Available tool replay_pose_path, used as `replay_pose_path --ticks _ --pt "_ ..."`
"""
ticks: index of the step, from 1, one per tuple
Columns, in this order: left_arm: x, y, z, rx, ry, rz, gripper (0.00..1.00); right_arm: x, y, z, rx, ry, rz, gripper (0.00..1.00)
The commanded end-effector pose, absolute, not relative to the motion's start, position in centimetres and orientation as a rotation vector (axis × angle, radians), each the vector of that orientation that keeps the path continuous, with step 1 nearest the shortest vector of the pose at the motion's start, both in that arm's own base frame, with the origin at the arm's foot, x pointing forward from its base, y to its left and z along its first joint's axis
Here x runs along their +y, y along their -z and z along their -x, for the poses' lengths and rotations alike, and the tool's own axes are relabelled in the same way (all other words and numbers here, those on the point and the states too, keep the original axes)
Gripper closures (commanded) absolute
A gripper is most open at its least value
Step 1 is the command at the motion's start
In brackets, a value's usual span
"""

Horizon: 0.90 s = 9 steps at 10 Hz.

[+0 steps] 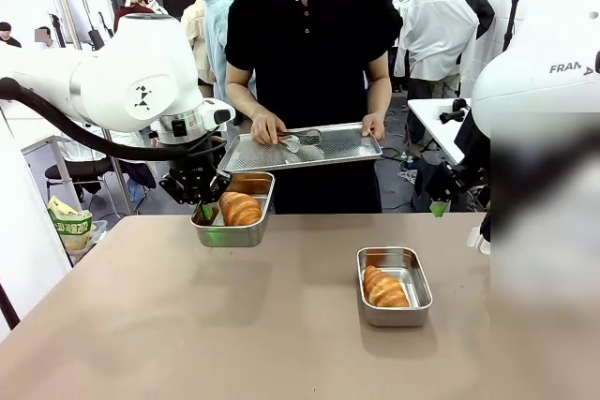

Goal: Place the bread in airtight containers.
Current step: Once an object is inside an Airtight Container , place the container in the center of the table.

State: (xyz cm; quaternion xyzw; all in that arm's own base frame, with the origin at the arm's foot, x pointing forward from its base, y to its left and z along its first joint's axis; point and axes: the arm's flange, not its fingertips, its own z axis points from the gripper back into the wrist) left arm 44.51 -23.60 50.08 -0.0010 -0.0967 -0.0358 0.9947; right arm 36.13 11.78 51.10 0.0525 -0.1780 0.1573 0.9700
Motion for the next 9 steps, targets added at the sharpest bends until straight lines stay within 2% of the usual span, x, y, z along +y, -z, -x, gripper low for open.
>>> replay_pose_path --ticks 1,7,9 --pt "-23.5 -50.6 -44.6 -0.198 0.070 0.007 1.00 11.8 -51.0 -36.0 -0.357 -0.312 -0.100 0.00" --pt "-23.5 -50.6 -44.6 -0.198 0.070 0.007 1.00 11.8 -51.0 -36.0 -0.357 -0.312 -0.100 0.00" --pt "-23.9 -48.9 -45.0 -0.161 0.048 0.013 1.00 11.8 -51.0 -36.0 -0.357 -0.312 -0.100 0.00"
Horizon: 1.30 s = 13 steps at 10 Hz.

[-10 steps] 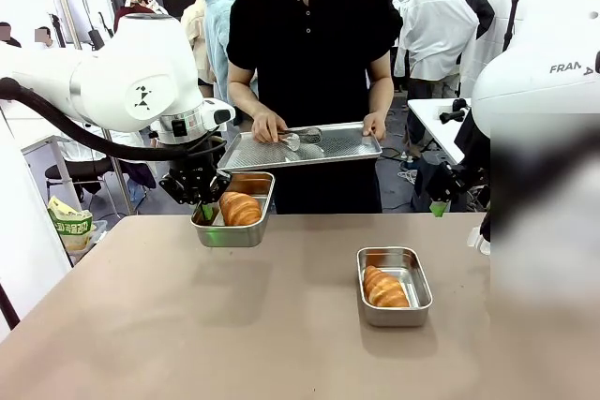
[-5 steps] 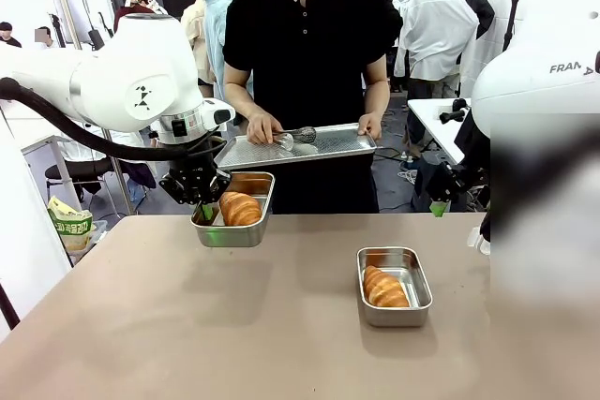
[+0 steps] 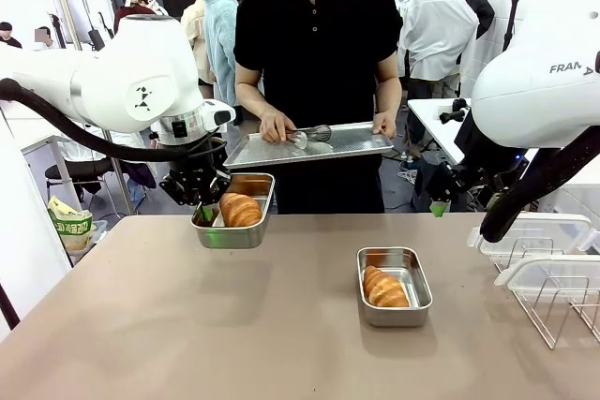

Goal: Place the bread in airtight containers.
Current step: Once an object is inside an Airtight Container , place the container in the center of the table.

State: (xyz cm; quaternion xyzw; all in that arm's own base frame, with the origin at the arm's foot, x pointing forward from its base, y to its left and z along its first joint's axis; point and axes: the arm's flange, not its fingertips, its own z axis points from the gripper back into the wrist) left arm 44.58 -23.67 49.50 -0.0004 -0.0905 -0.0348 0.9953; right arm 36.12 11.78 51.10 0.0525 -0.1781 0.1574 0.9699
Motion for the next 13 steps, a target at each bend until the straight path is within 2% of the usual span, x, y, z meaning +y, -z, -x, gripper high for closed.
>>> replay_pose_path --ticks 1,3,5,7,13 --pt "-24.5 -47.3 -45.6 -0.155 0.028 0.011 1.00 11.8 -51.0 -36.0 -0.357 -0.312 -0.100 0.00" --pt "-25.6 -44.0 -46.7 -0.115 -0.015 -0.011 1.00 11.8 -51.0 -36.0 -0.357 -0.312 -0.100 0.00" --pt "-27.1 -40.6 -46.1 -0.153 -0.026 -0.042 1.00 11.8 -51.0 -36.0 -0.357 -0.312 -0.100 0.00" --pt "-27.4 -37.2 -45.3 -0.100 -0.015 -0.034 1.00 11.8 -51.0 -36.0 -0.357 -0.312 -0.100 0.00" --pt "-26.2 -35.0 -44.0 -0.155 -0.018 -0.025 1.00 11.8 -51.0 -36.0 -0.357 -0.312 -0.100 0.00"
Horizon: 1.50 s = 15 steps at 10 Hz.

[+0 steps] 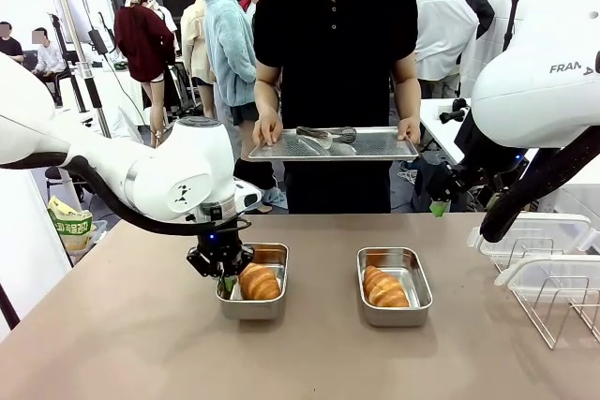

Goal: Place the bread in airtight containers.
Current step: Once an object is inside an Airtight Container , place the container in the center of the table.

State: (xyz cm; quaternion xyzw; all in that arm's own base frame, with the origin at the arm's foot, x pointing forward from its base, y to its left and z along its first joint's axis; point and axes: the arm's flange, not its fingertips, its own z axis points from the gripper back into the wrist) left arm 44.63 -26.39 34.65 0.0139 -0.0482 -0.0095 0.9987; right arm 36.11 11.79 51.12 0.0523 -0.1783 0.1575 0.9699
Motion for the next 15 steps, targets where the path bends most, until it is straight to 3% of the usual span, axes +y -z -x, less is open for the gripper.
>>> replay_pose_path --ticks 1,10,11,15 --pt "-26.0 -34.7 -44.1 -0.159 -0.035 0.009 1.00 11.8 -51.0 -36.0 -0.357 -0.312 -0.100 0.00" --pt "-25.0 -32.2 -44.8 -0.071 -0.059 0.036 1.00 11.8 -51.0 -36.0 -0.357 -0.312 -0.100 0.00" --pt "-25.1 -32.3 -44.9 -0.064 -0.050 0.032 0.95 11.8 -51.0 -36.0 -0.357 -0.312 -0.100 0.00" --pt "-25.1 -32.3 -44.8 -0.055 -0.004 -0.007 0.17 11.8 -51.0 -36.0 -0.357 -0.312 -0.100 0.00"
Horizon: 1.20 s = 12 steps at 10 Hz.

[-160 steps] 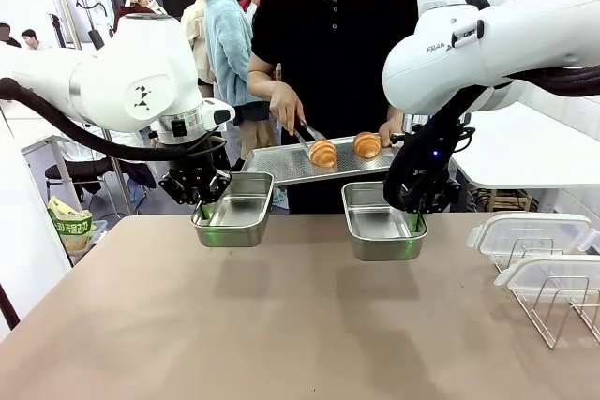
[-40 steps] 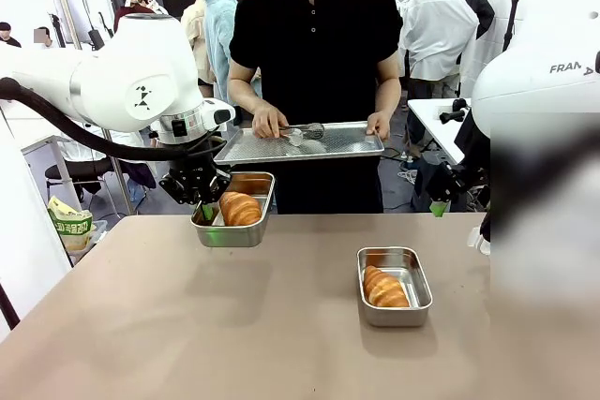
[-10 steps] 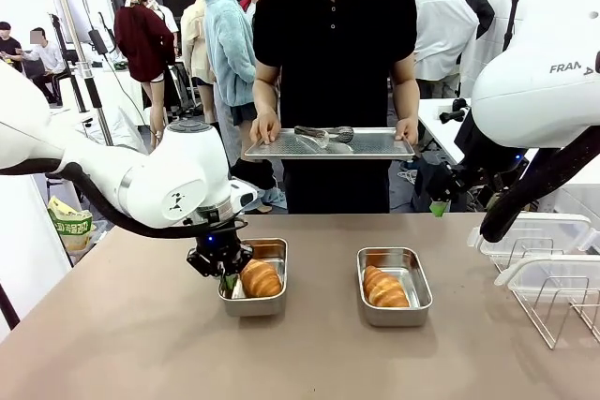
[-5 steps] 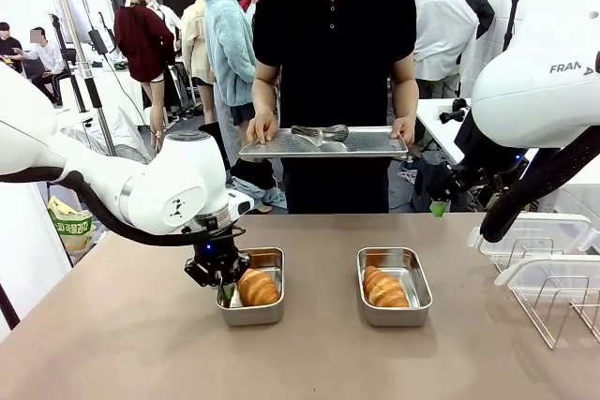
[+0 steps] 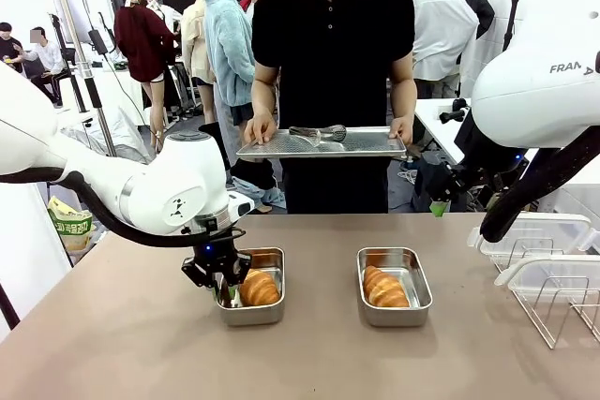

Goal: Place the bread in airtight containers.
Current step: Once an object is inside an Airtight Container , place the container in the center of the table.

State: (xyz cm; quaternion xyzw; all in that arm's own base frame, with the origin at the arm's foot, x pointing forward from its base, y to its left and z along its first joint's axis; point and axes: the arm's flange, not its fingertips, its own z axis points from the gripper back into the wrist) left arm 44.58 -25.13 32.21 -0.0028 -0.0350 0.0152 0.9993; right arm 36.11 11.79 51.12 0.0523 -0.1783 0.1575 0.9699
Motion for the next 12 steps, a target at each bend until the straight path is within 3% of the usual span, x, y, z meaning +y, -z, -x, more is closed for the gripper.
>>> replay_pose_path --ticks 1,12 --pt "-25.1 -32.4 -44.8 -0.053 0.003 -0.021 0.00 11.8 -51.0 -36.0 -0.357 -0.312 -0.100 0.00" --pt "-25.1 -33.9 -44.6 -0.095 0.000 -0.008 0.00 11.8 -51.0 -36.0 -0.357 -0.312 -0.100 0.00"
